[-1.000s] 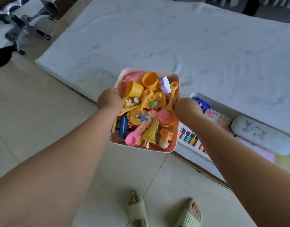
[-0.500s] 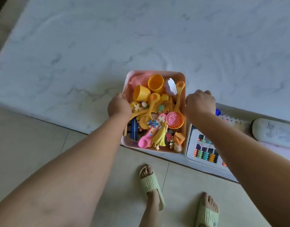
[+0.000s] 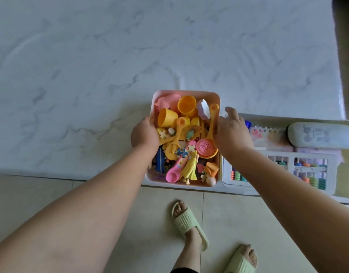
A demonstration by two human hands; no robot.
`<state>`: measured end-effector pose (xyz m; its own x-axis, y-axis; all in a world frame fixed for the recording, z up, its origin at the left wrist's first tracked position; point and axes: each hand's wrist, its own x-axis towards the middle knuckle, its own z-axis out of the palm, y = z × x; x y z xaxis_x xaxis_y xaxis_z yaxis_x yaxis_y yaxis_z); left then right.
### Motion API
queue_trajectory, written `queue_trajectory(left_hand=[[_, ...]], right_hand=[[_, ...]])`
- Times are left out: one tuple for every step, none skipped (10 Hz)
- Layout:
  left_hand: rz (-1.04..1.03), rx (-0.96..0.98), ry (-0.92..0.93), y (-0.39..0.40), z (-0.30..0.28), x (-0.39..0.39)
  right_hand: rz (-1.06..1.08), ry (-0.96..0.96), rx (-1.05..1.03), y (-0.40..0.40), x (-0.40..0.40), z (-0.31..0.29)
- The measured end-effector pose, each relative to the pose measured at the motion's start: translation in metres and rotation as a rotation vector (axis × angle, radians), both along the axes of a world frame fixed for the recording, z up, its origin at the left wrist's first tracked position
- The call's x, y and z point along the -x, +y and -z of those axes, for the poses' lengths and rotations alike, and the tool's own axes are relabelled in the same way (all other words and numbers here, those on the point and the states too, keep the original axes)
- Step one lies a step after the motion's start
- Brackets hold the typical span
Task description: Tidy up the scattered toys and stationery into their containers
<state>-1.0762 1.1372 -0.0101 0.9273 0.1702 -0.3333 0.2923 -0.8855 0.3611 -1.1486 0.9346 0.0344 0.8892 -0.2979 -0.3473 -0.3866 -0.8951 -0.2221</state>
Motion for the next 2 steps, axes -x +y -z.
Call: queue_trajectory(left_hand=[[-0.037,-0.021,0.221,-0.012,-0.009,-0.01],[-0.092,-0.04,0.305,-0.026,-0.023,-0.016]], right_hand=[[0.036,-0.058,-0.118,-0.008,0.006,-0.007],[0.017,-0.061,-0.119,-0.017,0.008,-0.014]])
